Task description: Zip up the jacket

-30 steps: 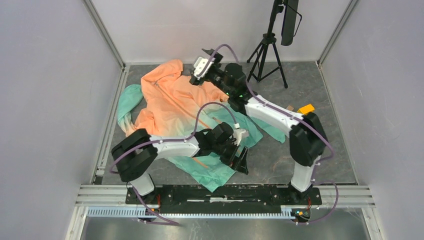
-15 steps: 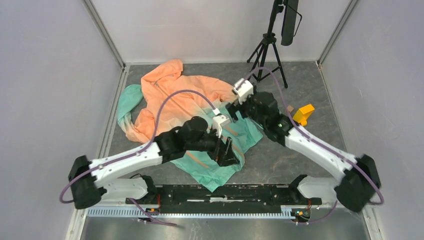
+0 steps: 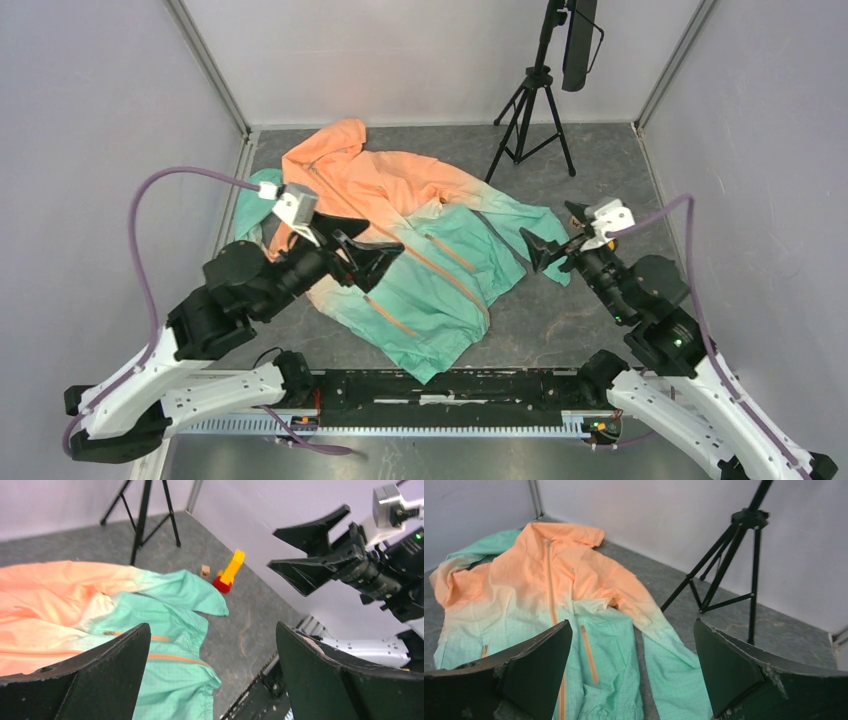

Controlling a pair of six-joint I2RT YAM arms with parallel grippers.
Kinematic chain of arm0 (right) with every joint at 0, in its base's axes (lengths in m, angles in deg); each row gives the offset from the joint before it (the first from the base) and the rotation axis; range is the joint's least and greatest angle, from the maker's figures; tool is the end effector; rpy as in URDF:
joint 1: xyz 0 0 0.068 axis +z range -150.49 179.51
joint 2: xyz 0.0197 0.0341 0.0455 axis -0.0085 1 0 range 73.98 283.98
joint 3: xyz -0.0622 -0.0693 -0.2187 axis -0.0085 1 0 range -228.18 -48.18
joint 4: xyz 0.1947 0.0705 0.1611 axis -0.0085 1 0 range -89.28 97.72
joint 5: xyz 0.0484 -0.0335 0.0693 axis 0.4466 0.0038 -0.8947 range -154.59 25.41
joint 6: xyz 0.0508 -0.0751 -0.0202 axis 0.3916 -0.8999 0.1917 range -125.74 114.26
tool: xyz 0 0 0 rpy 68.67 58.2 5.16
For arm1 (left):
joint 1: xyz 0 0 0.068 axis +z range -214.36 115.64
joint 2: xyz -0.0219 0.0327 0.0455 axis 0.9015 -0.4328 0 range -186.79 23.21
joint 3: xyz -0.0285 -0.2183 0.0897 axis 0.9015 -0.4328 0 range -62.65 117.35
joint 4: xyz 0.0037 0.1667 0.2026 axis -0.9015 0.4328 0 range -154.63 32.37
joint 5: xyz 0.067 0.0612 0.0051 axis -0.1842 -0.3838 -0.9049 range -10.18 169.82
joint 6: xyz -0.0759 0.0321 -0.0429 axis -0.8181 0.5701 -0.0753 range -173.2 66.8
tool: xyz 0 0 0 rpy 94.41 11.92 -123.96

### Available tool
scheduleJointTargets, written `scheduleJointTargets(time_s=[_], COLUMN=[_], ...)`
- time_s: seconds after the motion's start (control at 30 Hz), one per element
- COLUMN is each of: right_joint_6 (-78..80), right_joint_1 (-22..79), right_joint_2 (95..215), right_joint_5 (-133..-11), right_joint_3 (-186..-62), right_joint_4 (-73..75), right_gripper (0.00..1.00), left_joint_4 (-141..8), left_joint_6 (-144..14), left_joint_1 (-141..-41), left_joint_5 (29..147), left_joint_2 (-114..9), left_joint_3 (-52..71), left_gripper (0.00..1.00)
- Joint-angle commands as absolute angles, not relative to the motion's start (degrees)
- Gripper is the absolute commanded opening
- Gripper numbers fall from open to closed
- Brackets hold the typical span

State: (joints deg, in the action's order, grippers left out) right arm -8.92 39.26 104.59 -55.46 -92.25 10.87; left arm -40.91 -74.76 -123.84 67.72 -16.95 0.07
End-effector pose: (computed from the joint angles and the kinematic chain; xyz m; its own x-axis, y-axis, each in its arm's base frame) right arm 0.1666 0.1213 0.3541 0.0727 -0.0108 -0.9973 -0.5063 0.8611 -0.0462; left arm 0.1197 -0.1685 0.4068 -0.2801 -0.2325 -0.9314 0.6806 0.6362 -0.3635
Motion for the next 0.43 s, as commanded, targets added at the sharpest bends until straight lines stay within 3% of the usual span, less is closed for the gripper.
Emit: scheduleJointTargets(time_s=[0.0,0.4], right_joint_6=[-10.59,-13.21], right_joint_1=[39.5,39.5], right_joint_2=[101.65,99.25], right_joint_5=[-49.78,-44.1], right_joint_3=[-98.03,-104.32], right_joint_4=[15.54,16.4], right_gripper=[0.98,0.98], left_joint_4=[-37.49,-36.41], left_joint_6=[-69.67,-70.16], left_joint_1=[-123.84,-123.79], left_joint_5=[59.94,55.47], left_joint_2=[-15.37,-11.74], left_joint_3=[4.69,6.65], left_gripper=[1.0,1.0])
